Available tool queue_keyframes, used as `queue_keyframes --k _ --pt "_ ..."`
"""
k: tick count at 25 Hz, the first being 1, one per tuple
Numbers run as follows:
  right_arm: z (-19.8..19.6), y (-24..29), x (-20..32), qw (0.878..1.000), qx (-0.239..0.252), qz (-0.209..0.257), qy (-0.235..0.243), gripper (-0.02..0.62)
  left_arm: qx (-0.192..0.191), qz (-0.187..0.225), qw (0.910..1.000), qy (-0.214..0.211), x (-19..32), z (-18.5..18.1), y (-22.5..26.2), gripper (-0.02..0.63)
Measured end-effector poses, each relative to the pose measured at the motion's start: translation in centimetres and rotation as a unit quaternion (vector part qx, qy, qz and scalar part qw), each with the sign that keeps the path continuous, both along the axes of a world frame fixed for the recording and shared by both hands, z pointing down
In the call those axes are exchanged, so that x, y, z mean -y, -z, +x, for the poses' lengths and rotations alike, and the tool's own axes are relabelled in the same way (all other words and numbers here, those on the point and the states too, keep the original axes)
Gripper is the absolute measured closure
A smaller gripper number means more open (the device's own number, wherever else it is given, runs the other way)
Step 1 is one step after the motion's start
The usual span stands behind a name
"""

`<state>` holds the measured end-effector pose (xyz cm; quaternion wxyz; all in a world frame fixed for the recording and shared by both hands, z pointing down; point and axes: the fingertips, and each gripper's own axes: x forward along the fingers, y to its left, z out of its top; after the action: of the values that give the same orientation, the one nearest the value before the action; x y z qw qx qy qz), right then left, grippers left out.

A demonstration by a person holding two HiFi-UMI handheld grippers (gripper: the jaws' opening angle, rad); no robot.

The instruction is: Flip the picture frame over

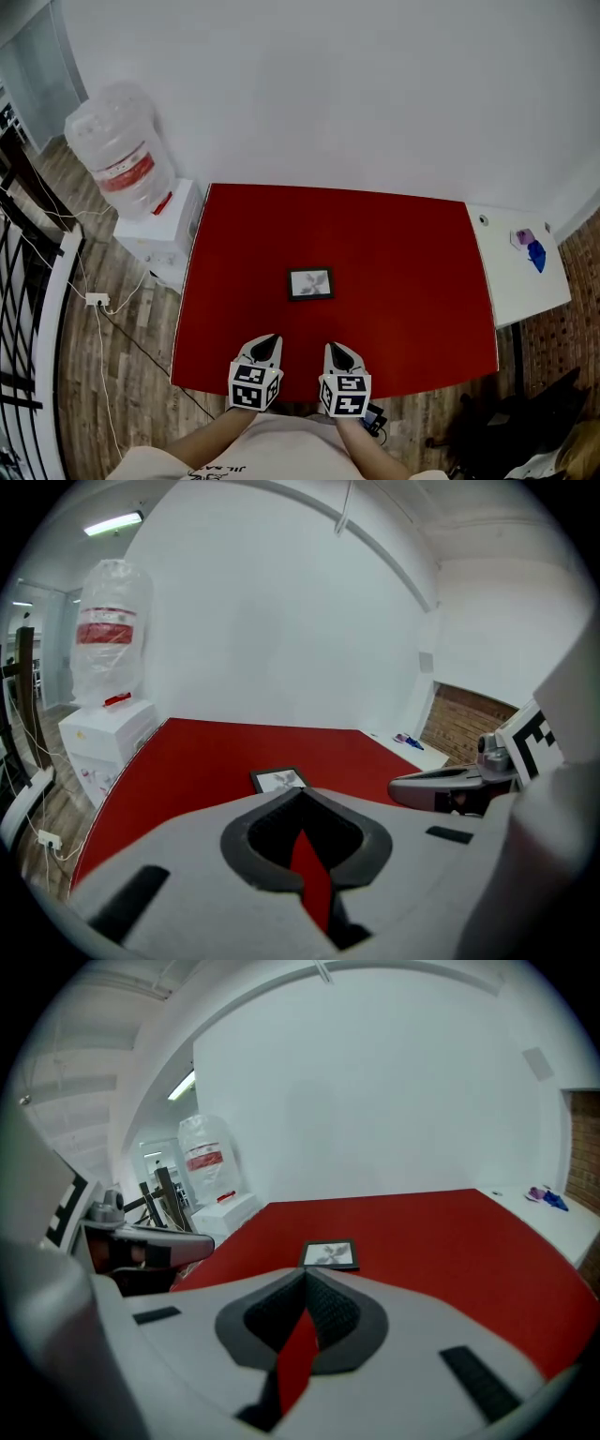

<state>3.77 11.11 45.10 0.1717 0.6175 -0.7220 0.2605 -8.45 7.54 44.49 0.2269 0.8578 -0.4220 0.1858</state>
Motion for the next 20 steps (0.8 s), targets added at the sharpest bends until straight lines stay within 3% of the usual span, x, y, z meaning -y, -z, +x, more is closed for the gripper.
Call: queue_keyframes --k 10,20 --pt "0.3 1.2 3.7 1.0 0.0 -0.003 0.0 0.591 -0.005 -0.009 0.9999 -0.005 3.6 1.0 0.6 0.6" --pt "2.2 1.2 5.6 1.0 0.002 -0.001 0.029 0.591 -0.002 -0.008 0.9996 0.025 4.9 2.7 0.6 0.6"
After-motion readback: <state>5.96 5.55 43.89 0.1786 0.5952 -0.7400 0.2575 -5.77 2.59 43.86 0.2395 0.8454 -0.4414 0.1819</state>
